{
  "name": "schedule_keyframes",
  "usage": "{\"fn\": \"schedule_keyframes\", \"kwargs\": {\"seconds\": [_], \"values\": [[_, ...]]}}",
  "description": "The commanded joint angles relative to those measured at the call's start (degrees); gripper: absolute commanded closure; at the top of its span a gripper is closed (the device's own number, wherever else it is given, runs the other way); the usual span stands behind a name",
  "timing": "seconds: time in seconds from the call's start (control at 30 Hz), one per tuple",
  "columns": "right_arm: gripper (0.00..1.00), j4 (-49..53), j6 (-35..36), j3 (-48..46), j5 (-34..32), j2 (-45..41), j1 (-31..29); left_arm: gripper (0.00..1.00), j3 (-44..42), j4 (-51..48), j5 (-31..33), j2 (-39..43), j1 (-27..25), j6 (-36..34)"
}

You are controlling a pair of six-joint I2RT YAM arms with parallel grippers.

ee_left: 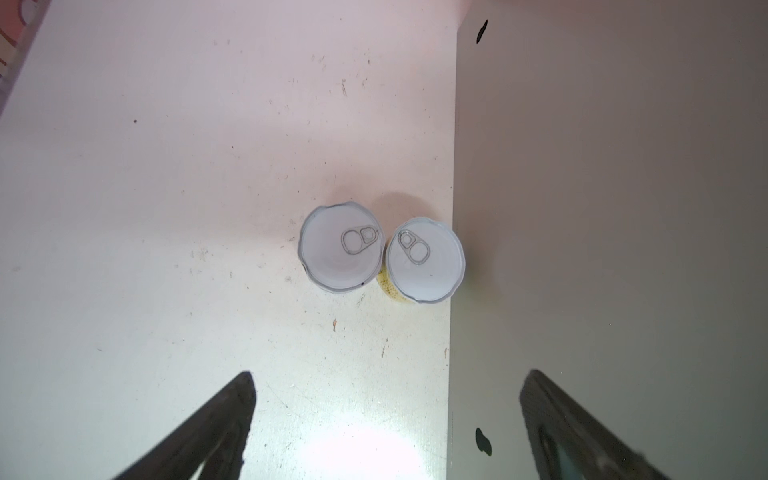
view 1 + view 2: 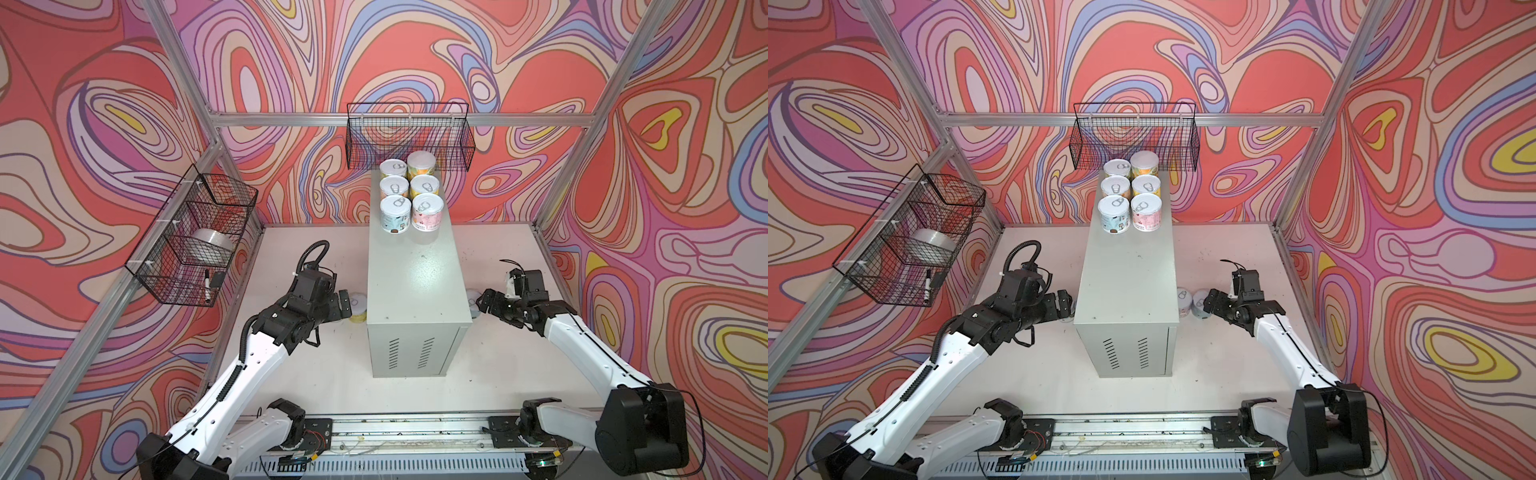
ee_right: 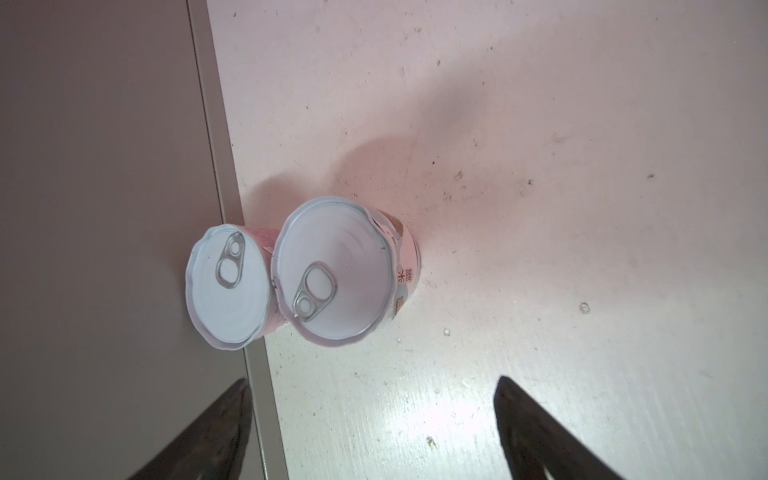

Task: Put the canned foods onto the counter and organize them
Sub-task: 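Open the left gripper and lower it over its floor cans while the right gripper descends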

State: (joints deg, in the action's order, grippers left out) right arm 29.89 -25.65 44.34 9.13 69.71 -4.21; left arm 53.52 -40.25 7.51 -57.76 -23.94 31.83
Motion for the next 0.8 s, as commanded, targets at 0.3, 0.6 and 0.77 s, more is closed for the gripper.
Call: {"fn": "schedule_keyframes", "kwargs": {"seconds": [0.3, 0.6, 0.77], "values": [[0.02, -0.43, 0.16, -1.35, 1.53, 0.88, 0.08, 0.02, -4.45, 8.67, -4.48, -2.35, 0.26, 2.70], [0.07, -3.79, 0.41, -0.76, 1.85, 4.68, -0.01, 0.02, -5.96, 12.08, -4.61, -3.50, 0.24, 1.39], [0.15, -3.53, 1.65, -0.22, 3.18, 5.97, -1.68, 0.02, -6.78, 12.32, -4.88, -3.09, 0.21, 1.38]]}}
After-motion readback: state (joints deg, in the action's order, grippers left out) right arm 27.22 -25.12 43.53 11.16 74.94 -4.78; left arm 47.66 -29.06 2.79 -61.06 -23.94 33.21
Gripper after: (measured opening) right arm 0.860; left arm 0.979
